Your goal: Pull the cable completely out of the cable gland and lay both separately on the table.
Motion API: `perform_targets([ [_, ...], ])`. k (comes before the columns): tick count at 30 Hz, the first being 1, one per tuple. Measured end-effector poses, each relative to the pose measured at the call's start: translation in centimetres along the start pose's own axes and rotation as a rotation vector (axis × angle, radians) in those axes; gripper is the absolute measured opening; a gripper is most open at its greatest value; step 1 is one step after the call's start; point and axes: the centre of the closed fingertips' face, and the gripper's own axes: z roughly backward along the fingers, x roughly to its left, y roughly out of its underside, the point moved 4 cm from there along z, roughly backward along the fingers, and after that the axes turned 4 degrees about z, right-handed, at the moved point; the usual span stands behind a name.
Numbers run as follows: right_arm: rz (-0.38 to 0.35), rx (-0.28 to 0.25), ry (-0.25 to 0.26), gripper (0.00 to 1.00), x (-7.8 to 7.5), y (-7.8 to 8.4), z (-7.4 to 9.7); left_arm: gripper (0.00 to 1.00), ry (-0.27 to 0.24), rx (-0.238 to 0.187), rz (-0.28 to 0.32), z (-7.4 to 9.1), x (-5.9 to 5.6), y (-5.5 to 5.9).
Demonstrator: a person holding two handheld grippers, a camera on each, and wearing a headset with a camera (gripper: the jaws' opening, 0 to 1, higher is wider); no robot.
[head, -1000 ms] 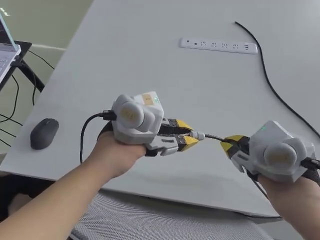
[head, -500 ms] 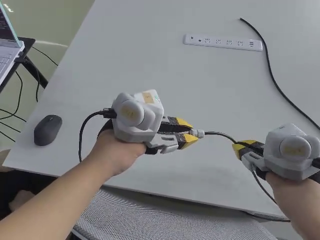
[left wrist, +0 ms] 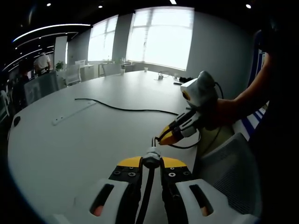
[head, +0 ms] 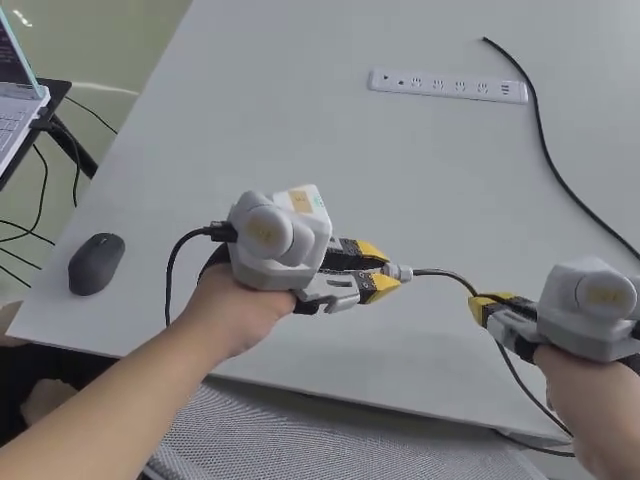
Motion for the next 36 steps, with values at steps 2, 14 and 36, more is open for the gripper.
perform_targets([
  [2, 0.002, 0.002, -0.007, 0.01, 0.0, 0.0, 0.0, 0.15, -0.005, -0.002, 0.005, 0.0, 0.1, -0.1],
  [14, 0.124, 0.009, -0.013, 0.03, -0.5, -0.6, 0.4, 0.15, -0.008, -0.003, 0.003, 0.2, 0.2, -0.3],
  [36, 0.918, -0.080, -0.187, 0.08, 8.2, -5.5, 0.7, 0.15, -0.005, 0.014, 0.004, 0.1, 0.1, -0.2],
])
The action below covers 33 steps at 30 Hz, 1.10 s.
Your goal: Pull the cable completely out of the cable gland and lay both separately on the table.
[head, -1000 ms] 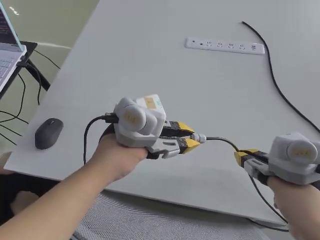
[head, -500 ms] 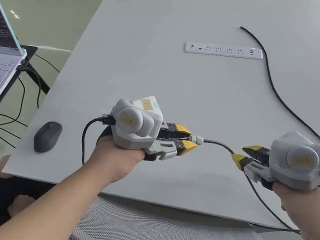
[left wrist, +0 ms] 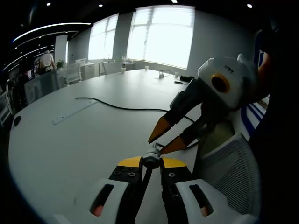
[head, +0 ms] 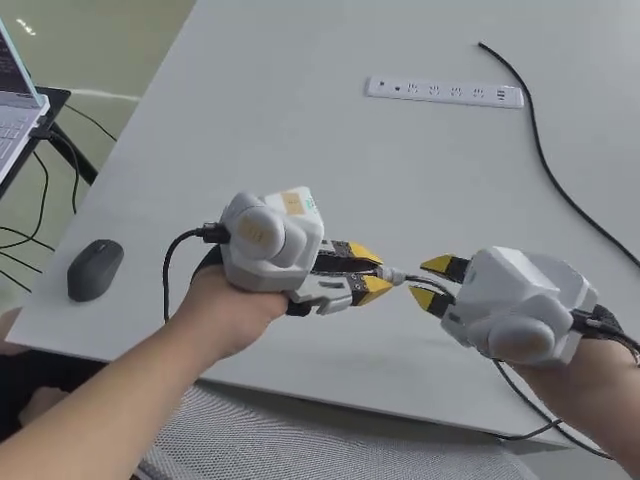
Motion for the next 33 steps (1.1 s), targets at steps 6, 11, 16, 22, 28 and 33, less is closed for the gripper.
perform_targets([
  [6, 0.017, 0.004, 0.001, 0.01, 0.0, -0.2, -0.3, 0.15, 0.009, -0.001, -0.002, -0.2, -0.2, -0.1],
  [11, 0.002, -0.004, 0.002, 0.01, 0.1, 0.0, -0.3, 0.15, 0.014, -0.003, 0.000, -0.2, -0.3, 0.1],
  [16, -0.071, -0.009, 0.016, 0.01, -0.2, 0.4, -0.1, 0.15, 0.013, -0.009, -0.012, -0.5, -0.4, -0.1],
  [22, -0.142, 0.022, 0.037, 0.00, -0.7, 1.7, -0.2, 0.15, 0.009, -0.016, -0.010, -0.4, 0.0, -0.3],
  [28, -0.300, 0.023, 0.059, 0.01, -1.3, 3.3, 0.0, 0.15, 0.016, -0.027, -0.003, -0.1, -0.1, -0.6],
  [33, -0.460, 0.026, 0.078, 0.01, -1.7, 4.7, 0.1, 0.15, 0.015, -0.030, -0.006, 0.1, -0.3, -0.8],
])
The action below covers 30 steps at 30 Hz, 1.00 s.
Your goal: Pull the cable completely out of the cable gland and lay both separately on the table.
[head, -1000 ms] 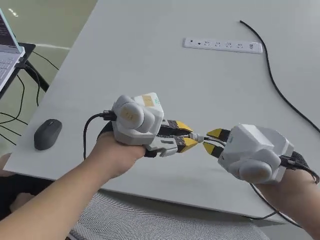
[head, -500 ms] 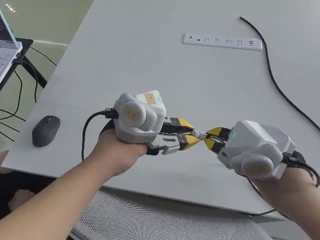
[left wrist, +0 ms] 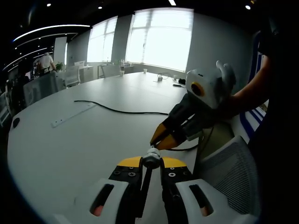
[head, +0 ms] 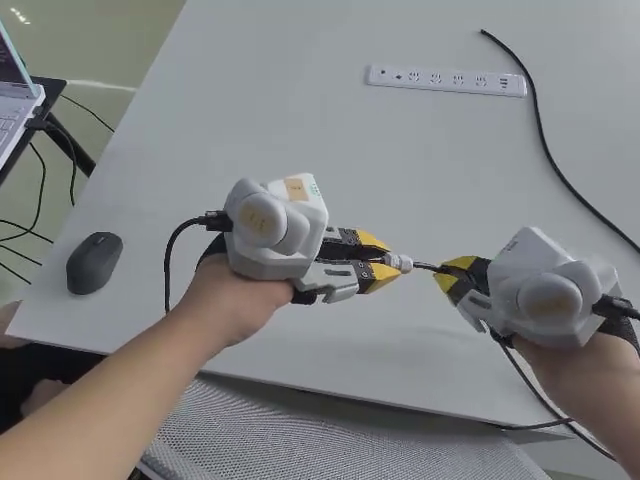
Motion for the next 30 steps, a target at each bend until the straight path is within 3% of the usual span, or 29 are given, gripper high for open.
perform_targets([
  [4, -0.083, 0.015, 0.013, 0.01, -0.6, 0.9, 0.0, 0.15, -0.002, -0.003, 0.001, 0.1, -0.1, -0.2],
  [11, -0.331, 0.034, 0.029, 0.01, -1.3, 2.7, -0.1, 0.15, -0.004, -0.002, -0.004, 0.2, -0.4, -0.2],
  [18, -0.459, 0.059, 0.030, 0.01, -1.0, 3.9, -0.2, 0.15, 0.002, 0.002, -0.015, -0.2, -0.4, 0.0],
  [24, -0.477, 0.062, 0.024, 0.01, -0.5, 3.8, -0.2, 0.15, 0.001, 0.008, -0.017, -0.4, 0.0, 0.3],
  [30, -0.395, 0.063, 0.029, 0.02, -0.4, 3.5, 0.0, 0.15, 0.004, 0.011, -0.016, -0.5, 0.2, 0.4],
])
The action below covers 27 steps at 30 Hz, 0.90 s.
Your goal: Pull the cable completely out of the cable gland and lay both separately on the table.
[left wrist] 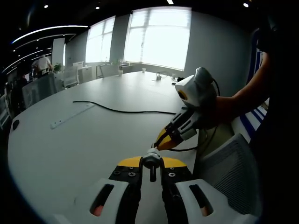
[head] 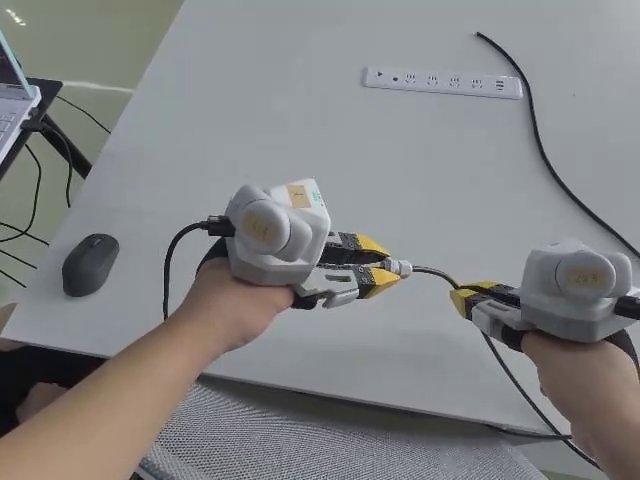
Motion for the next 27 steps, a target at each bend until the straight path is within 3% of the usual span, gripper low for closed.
perform_targets([
  [9, 0.243, 0.002, 0.007, 0.02, -0.2, -0.4, 0.0, 0.15, -0.004, -0.004, 0.011, 0.2, 0.6, 0.0],
  [16, 0.339, -0.010, 0.005, 0.08, 0.3, -1.0, 0.2, 0.15, 0.002, -0.005, 0.011, 0.1, 0.9, -0.1],
  [19, 0.417, -0.012, 0.015, 0.11, 0.6, -1.6, 0.6, 0.15, 0.008, -0.009, 0.010, 0.0, 0.9, -0.2],
  [21, 0.447, -0.021, 0.007, 0.14, 1.1, -2.3, 0.9, 0.15, 0.013, -0.006, 0.009, 0.0, 0.9, 0.0],
  [24, 0.540, -0.049, -0.027, 0.22, 2.4, -3.3, 1.2, 0.15, 0.015, -0.006, 0.012, 0.0, 0.8, 0.0],
  [27, 0.648, -0.055, -0.038, 0.24, 3.7, -3.8, 1.2, 0.15, 0.014, -0.011, 0.019, 0.2, 0.9, 0.0],
])
